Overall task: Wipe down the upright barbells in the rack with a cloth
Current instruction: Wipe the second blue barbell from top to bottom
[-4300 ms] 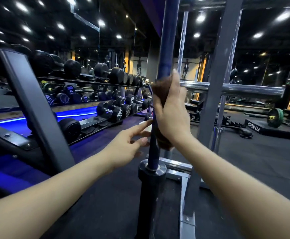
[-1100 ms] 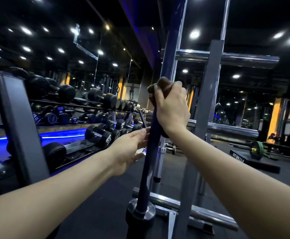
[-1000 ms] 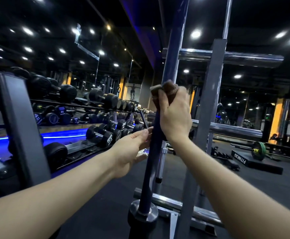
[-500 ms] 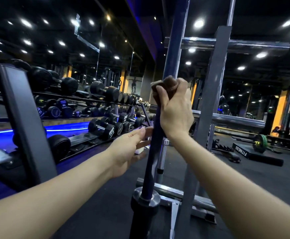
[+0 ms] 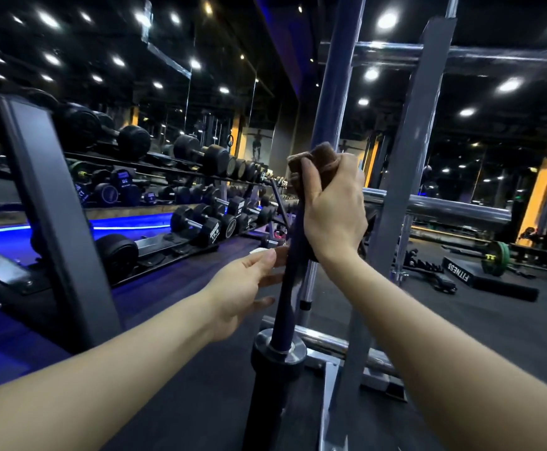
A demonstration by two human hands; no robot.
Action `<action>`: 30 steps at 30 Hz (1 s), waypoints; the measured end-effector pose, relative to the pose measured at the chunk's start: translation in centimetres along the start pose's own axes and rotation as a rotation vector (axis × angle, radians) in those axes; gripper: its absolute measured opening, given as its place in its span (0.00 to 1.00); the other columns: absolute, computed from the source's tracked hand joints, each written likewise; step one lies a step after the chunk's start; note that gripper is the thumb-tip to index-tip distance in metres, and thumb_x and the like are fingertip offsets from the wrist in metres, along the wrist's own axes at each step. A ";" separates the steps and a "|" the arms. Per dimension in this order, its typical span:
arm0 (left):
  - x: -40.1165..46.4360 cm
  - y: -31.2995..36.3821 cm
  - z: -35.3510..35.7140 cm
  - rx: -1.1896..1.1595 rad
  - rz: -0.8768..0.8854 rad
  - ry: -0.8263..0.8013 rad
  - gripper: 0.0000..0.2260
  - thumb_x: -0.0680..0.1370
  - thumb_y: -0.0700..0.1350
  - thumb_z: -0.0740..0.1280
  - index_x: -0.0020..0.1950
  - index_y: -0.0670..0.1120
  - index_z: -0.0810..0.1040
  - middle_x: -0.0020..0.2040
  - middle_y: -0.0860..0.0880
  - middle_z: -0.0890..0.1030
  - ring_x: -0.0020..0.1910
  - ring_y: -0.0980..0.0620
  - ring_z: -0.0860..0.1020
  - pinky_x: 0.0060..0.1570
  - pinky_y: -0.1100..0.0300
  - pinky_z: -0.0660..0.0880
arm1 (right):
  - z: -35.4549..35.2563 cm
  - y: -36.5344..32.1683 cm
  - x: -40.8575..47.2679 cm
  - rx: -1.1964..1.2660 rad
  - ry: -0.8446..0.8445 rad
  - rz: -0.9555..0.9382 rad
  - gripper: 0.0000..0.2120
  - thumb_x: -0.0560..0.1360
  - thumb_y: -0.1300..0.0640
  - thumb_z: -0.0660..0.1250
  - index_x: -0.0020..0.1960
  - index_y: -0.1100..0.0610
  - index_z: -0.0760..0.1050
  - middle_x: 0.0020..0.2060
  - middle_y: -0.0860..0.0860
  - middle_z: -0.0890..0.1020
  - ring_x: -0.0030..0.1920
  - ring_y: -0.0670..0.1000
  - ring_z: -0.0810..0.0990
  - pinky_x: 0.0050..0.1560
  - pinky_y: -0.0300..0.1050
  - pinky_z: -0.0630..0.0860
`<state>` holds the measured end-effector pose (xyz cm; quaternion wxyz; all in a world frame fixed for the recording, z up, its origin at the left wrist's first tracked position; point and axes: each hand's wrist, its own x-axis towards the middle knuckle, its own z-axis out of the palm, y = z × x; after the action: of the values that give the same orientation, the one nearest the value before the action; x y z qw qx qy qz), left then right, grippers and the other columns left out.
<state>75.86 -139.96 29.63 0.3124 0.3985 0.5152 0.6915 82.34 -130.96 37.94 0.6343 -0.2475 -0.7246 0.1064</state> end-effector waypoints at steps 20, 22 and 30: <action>-1.0 -3.4 -0.7 0.088 0.022 0.009 0.13 0.83 0.47 0.54 0.56 0.52 0.78 0.48 0.60 0.83 0.45 0.66 0.80 0.36 0.72 0.74 | 0.8 4.3 -8.3 0.015 -0.143 0.066 0.20 0.77 0.43 0.59 0.63 0.55 0.68 0.56 0.52 0.72 0.57 0.55 0.73 0.47 0.50 0.70; -1.5 -4.2 -0.6 0.102 0.031 0.028 0.13 0.83 0.46 0.54 0.60 0.50 0.78 0.49 0.58 0.82 0.42 0.65 0.79 0.35 0.74 0.73 | 0.6 5.4 -10.6 -0.032 -0.238 0.107 0.21 0.77 0.43 0.60 0.64 0.55 0.68 0.57 0.52 0.72 0.59 0.55 0.72 0.49 0.52 0.70; -2.1 -4.8 -0.6 0.161 0.051 0.039 0.12 0.83 0.45 0.55 0.58 0.52 0.78 0.49 0.59 0.81 0.46 0.64 0.78 0.37 0.76 0.73 | -0.1 1.6 -3.1 0.050 -0.131 0.096 0.20 0.78 0.41 0.58 0.56 0.57 0.69 0.53 0.53 0.73 0.53 0.56 0.74 0.51 0.52 0.72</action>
<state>76.53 -140.73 24.49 0.2516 0.4217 0.5649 0.6631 83.03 -131.13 34.54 0.5857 -0.2583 -0.7491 0.1708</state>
